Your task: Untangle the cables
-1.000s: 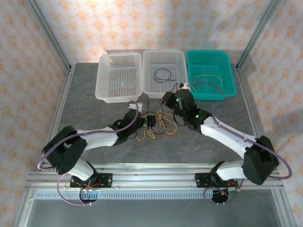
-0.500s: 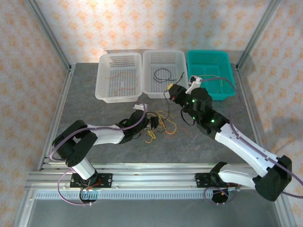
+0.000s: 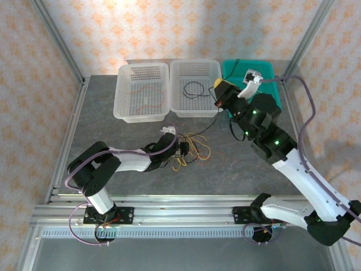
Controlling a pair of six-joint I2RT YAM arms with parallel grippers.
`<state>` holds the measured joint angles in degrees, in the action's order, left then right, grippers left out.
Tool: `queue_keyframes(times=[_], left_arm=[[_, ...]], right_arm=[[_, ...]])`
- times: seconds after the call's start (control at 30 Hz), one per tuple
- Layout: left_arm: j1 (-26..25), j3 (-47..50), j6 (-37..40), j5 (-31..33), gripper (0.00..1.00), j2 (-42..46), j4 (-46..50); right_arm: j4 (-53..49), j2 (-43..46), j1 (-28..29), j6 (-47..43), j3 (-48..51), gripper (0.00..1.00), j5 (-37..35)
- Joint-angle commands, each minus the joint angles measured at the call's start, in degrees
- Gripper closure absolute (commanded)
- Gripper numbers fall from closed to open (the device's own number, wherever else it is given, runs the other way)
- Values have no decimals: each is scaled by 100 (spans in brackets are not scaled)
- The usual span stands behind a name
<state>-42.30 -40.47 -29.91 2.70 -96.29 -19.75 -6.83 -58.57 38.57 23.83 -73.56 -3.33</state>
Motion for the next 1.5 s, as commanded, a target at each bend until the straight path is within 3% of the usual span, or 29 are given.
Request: queue_keyframes(times=[0.0, 0.33, 0.57, 1.03, 1.47], left_arm=[[-32, -110, 95, 250, 20, 20, 130], [-59, -332, 274, 178, 20, 661, 490], [-59, -206, 291, 398, 21, 1332, 507], [127, -610, 469, 514, 20, 1400, 360], [1230, -1139, 303, -808, 20, 1450, -37]], right_arm=[[-416, 196, -24, -550, -309, 100, -584], [-917, -29, -174, -1032, -578, 100, -1137], [-763, -511, -417, -1146, -765, 100, -1029], [-423, -2356, -1270, -1372, -1805, 100, -39], [-502, -4502, -1606, -1427, -3371, 100, 535]])
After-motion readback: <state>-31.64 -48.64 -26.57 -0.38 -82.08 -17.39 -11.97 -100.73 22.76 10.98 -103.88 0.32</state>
